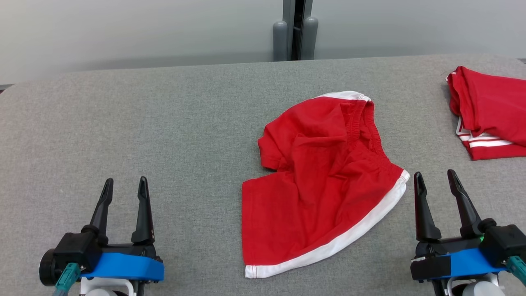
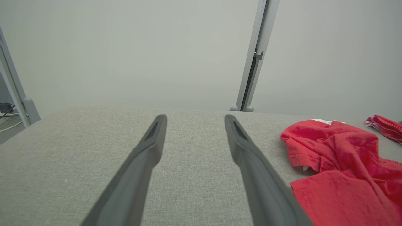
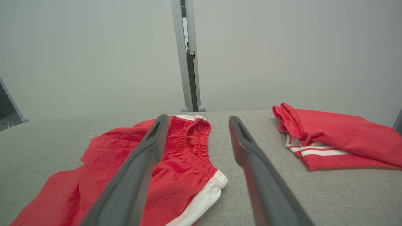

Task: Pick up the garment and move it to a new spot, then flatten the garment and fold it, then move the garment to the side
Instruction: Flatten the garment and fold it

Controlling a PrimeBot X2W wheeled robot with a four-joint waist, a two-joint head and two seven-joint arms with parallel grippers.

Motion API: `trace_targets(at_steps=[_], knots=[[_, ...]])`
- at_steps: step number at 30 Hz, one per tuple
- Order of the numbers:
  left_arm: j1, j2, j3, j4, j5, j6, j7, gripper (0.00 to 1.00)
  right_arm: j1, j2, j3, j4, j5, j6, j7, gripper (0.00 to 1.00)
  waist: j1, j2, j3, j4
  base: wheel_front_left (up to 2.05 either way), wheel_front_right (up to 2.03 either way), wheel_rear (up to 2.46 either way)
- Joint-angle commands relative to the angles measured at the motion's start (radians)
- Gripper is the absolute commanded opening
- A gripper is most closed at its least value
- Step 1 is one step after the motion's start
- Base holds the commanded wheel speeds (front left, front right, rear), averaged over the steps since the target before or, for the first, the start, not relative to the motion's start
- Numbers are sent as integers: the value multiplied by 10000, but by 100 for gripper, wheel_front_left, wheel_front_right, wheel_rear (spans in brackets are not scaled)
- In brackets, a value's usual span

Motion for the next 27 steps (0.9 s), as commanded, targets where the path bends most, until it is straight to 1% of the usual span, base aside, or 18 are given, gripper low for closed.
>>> trace_targets(at_steps=[1, 14, 19, 20, 22, 23, 27], knots=[[112, 38, 52, -34, 43, -19, -27, 100, 179, 87, -38, -54, -68, -5, 4, 100, 2, 0, -44, -18, 0, 0, 0], [207, 38, -122, 51, 99, -46, -27, 100, 251, 229, -89, 300, -210, -5, 3, 100, 2, 0, -195, 68, 0, 0, 0], [237, 35, -465, 125, 119, -161, -27, 100, 252, 250, -229, 493, -274, -5, 1, 100, 2, 0, -187, 98, 0, 0, 0], [262, 36, -778, 211, 151, -244, -27, 100, 164, 240, -413, 631, -308, -6, 1, 100, 2, 0, -172, 122, 0, 0, 0], [276, 36, -1101, 315, 135, -326, -27, 100, 3, 185, -645, 816, -448, -5, 3, 100, 2, 0, -154, 150, 0, 0, 0], [276, 36, -1101, 315, 135, -326, -27, 100, 3, 185, -645, 816, -448, -5, 3, 100, 2, 0, -154, 150, 0, 0, 0], [321, 36, -1964, 650, 149, -504, -27, 100, -361, -11, -878, 1348, -645, -5, 2, 100, 2, 0, -74, 199, 0, 0, 0]])
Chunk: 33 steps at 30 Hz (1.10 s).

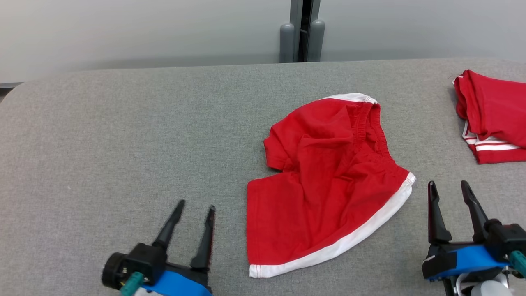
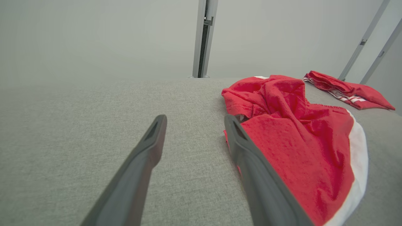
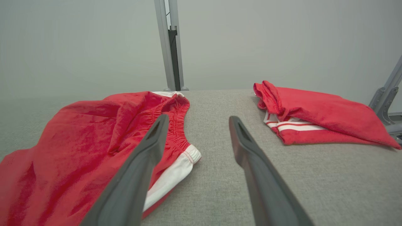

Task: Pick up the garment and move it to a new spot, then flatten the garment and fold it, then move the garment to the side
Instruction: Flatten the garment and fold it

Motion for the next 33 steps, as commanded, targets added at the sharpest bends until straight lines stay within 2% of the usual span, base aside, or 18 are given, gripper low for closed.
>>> trace_targets(at_steps=[1, 11, 22, 28, 33], knots=[[86, 33, -75, 48, 61, -37, -27, 100, -214, -42, -28, 50, -80, -5, 4, 100, 1, 0, 33, 9, 0, 0, 0], [23, 191, -2248, 1279, 147, -249, -27, 100, -1556, -459, -31, 1719, -170, -6, 108, 100, 1, 0, 385, 92, 0, 0, 0], [-289, 602, -3920, 2235, -475, -263, -1, 100, -3018, -671, 563, 4226, -82, -5, 213, 100, 1, 0, 829, 126, 0, 0, 0], [-483, 694, -4375, 2278, -843, -265, 10, 100, -3559, -740, 837, 5494, 130, -6, 260, 100, 1, 0, 952, 234, 0, 0, 0], [-704, 572, -4382, 2153, -1090, -266, -2, 100, -3704, -631, 1170, 6328, 532, -3, 272, 100, 1, 0, 1012, 302, 0, 0, 0]])
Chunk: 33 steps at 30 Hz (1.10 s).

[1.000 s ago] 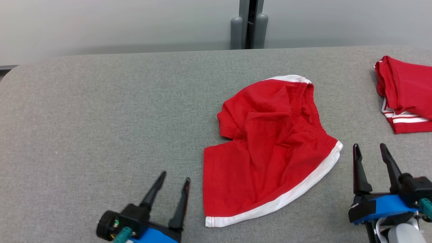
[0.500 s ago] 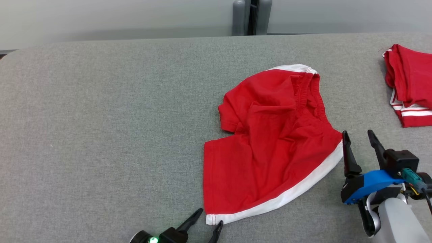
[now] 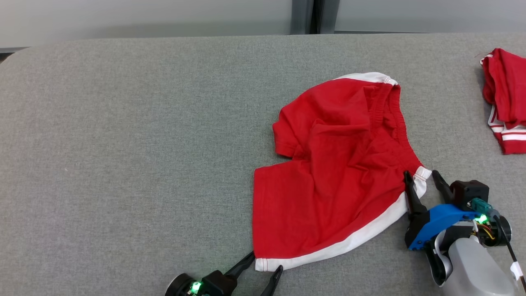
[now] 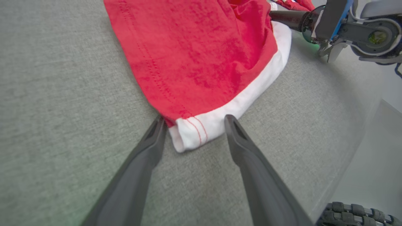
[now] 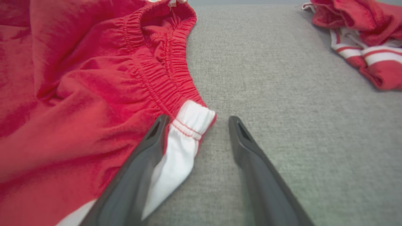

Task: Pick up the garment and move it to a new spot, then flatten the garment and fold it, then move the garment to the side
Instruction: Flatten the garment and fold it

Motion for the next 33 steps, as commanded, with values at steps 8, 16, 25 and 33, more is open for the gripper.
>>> trace_targets(at_steps=[8, 16, 25, 33], knots=[[-282, -138, -20, 98, -336, -44, 22, 0, -47, 32, 686, 303, 874, -3, -128, 0, -1, 0, -38, -29, 0, 0, 0], [-206, 14, 537, -364, -393, 52, 19, 0, 642, 47, 904, -750, 1891, -3, -227, 0, -1, 0, -224, -58, 0, 0, 0], [-1561, 596, 1526, -960, -244, 91, 18, 0, 35, -47, 1310, -2997, 2277, -3, -235, 0, -1, 0, 39, -323, 0, 0, 0], [-5131, 1335, 2301, -447, -16, 38, 147, 0, -3087, 189, 1401, -3601, 2345, -3, 440, 0, -1, 0, 1081, -433, 0, 0, 0]])
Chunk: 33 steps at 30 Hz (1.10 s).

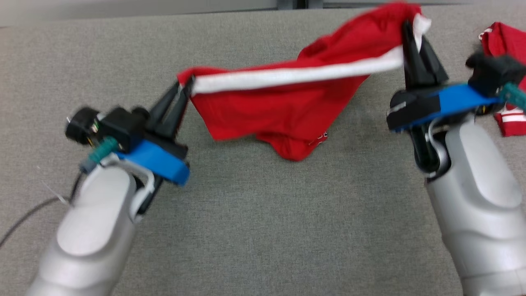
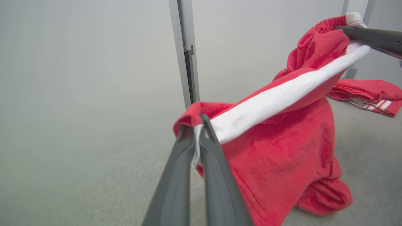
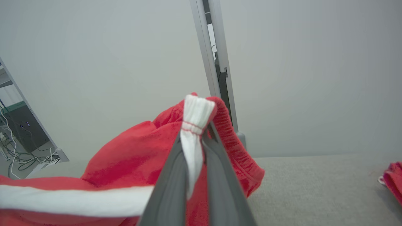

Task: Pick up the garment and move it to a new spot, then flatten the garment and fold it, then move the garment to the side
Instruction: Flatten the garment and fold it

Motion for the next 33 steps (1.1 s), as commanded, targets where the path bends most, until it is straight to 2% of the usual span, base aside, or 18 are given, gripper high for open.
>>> trace_targets(at_steps=[1, 8, 9, 14, 19, 25, 30, 33], knots=[[-780, 61, 187, 116, -18, -3, -20, 0, -757, 12, 73, 61, -195, -5, 104, 0, 0, 0, 505, -53, 0, 0, 0], [-4529, 180, 663, 1211, -107, -43, 80, 0, -4547, 345, -11, 1077, -279, -5, 594, 0, 0, 0, 1572, 10, 0, 0, 0], [-4529, 180, 663, 1211, -107, -43, 80, 0, -4547, 345, -11, 1077, -279, -5, 594, 0, 0, 0, 1572, 10, 0, 0, 0], [-6689, 252, 876, 2147, -68, -55, -5, 0, -6844, 550, -202, 2062, -261, -5, 448, 0, 0, 0, 1939, 35, 0, 0, 0], [-8150, 272, 1264, 2641, -189, -14, -113, 0, -8314, 692, -402, 3062, 25, -5, 178, 0, 0, 0, 1948, 44, 0, 0, 0], [-8221, 103, 1087, 2614, -174, -54, -154, 0, -8412, 764, -133, 3784, 267, -5, -277, 0, 0, 0, 1955, 147, 0, 0, 0], [-6964, -46, 1070, 1938, -303, -66, -154, 0, -7370, 597, 144, 4073, 534, -5, -524, 0, 0, 0, 2071, 217, 0, 0, 0], [-5665, -79, 1224, 1392, -322, -61, -154, 0, -6373, 515, 353, 3844, 687, -5, -627, 0, 0, 0, 2072, 183, 0, 0, 0]])
